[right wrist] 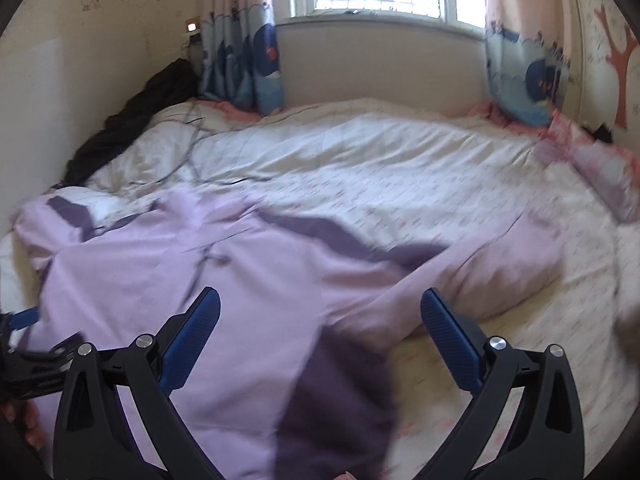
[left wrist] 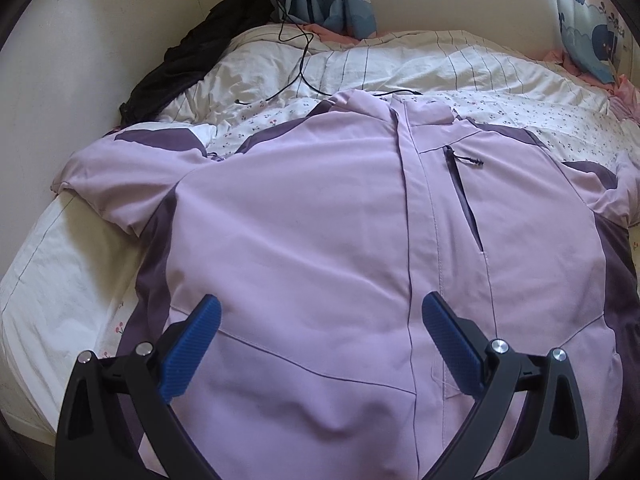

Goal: Fold large clothes
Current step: 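Move the right gripper to the sleeve cuff nearest it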

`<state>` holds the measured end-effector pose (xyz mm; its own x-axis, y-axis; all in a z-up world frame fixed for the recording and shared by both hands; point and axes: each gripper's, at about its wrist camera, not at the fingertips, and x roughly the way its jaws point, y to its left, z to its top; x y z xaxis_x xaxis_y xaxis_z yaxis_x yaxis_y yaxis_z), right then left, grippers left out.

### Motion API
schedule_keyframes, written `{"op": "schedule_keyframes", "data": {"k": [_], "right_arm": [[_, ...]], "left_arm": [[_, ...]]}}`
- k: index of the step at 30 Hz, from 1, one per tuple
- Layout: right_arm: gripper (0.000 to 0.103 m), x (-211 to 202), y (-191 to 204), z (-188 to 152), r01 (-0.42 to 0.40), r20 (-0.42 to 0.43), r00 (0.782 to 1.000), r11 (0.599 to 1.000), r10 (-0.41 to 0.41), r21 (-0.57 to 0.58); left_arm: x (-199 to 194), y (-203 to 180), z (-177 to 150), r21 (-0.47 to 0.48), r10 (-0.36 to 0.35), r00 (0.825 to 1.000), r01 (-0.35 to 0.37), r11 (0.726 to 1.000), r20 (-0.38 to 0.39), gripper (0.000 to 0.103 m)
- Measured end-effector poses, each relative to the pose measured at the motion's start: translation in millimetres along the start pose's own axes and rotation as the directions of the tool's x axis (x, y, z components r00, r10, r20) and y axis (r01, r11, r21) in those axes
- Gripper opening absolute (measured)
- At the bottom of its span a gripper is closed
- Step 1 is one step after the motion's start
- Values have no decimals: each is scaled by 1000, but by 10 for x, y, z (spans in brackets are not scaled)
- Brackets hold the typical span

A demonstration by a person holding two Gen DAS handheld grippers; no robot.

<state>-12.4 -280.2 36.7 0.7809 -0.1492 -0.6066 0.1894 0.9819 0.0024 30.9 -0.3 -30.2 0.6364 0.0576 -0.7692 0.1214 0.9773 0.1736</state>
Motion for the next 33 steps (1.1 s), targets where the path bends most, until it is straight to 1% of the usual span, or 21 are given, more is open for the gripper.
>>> {"op": "schedule_keyframes", "data": {"k": [2, 5, 8, 10, 11, 12, 14, 16, 18, 19, 20, 21, 22, 23, 24, 25, 26, 27, 30, 32, 33], "right_arm": [[97, 127, -253, 234, 93, -5, 996, 996, -93, -15], [97, 528, -708, 510, 213, -79, 974, 977, -213, -16], [97, 1046, -1163, 518, 289, -220, 934, 957, -283, -2], [97, 1271, -1378, 396, 351, -289, 892, 935, -349, -45], [97, 1310, -1522, 310, 368, -320, 876, 929, -360, -36], [97, 1276, -1631, 237, 376, -330, 874, 927, -356, -2], [97, 1012, -1956, -20, 380, -331, 887, 916, -320, 132], [97, 736, -2171, -374, 370, -340, 896, 902, -284, 223], [97, 500, -2272, -717, 364, -368, 894, 892, -255, 268], [97, 349, -2317, -880, 349, -357, 904, 888, -235, 300], [97, 221, -2351, -931, 326, -329, 919, 885, -215, 333], [97, 147, -2357, -910, 314, -310, 928, 884, -209, 345], [97, 72, -2362, -775, 299, -270, 940, 888, -210, 349], [97, 59, -2328, -595, 302, -249, 942, 895, -226, 330], [97, 76, -2287, -451, 305, -240, 942, 902, -237, 307], [97, 209, -2159, -128, 308, -243, 937, 921, -251, 238], [97, 349, -2044, 89, 313, -253, 931, 932, -264, 181], [97, 558, -1908, 326, 326, -261, 921, 938, -289, 114], [97, 1295, -1628, 698, 360, -323, 883, 933, -342, -6], [97, 1781, -1554, 724, 375, -385, 847, 925, -367, -58], [97, 2009, -1550, 677, 387, -422, 818, 917, -390, -98]], "left_arm": [[5, -9, 2, -3, -5, 1000, 5, 1000, -2, 97], [29, -43, 6, 2, -1, 1000, 1, 1000, -4, 97], [56, -85, 13, 9, 5, 1000, -4, 1000, -8, 97], [79, -114, 24, 17, 9, 1000, -8, 1000, -10, 97], [91, -125, 29, 19, 10, 1000, -10, 1000, -12, 97], [99, -132, 31, 21, 10, 1000, -10, 1000, -15, 97], [100, -161, 29, 27, 3, 1000, -3, 1000, -16, 97], [102, -186, 27, 34, 4, 1000, -4, 999, -15, 97], [103, -195, 18, 38, 6, 1000, -5, 999, -15, 97], [107, -195, 12, 36, 6, 1000, -5, 999, -18, 97], [113, -192, 5, 33, 3, 1000, -2, 999, -22, 97], [117, -186, -2, 29, -1, 1000, 2, 1000, -26, 97], [120, -174, -8, 21, -10, 999, 11, 1000, -32, 97], [119, -159, -11, 10, -20, 999, 21, 1000, -35, 97], [115, -150, -15, 4, -26, 999, 26, 1000, -36, 97], [112, -134, -7, -8, -33, 999, 33, 999, -36, 97], [110, -126, -3, -16, -38, 999, 37, 999, -34, 97], [108, -121, 2, -22, -42, 999, 41, 999, -33, 97], [135, -164, 9, -11, -43, 998, 43, 999, -39, 97], [157, -197, 18, 6, -31, 999, 31, 999, -40, 97], [175, -214, 23, 14, -23, 999, 24, 1000, -42, 97]]}}
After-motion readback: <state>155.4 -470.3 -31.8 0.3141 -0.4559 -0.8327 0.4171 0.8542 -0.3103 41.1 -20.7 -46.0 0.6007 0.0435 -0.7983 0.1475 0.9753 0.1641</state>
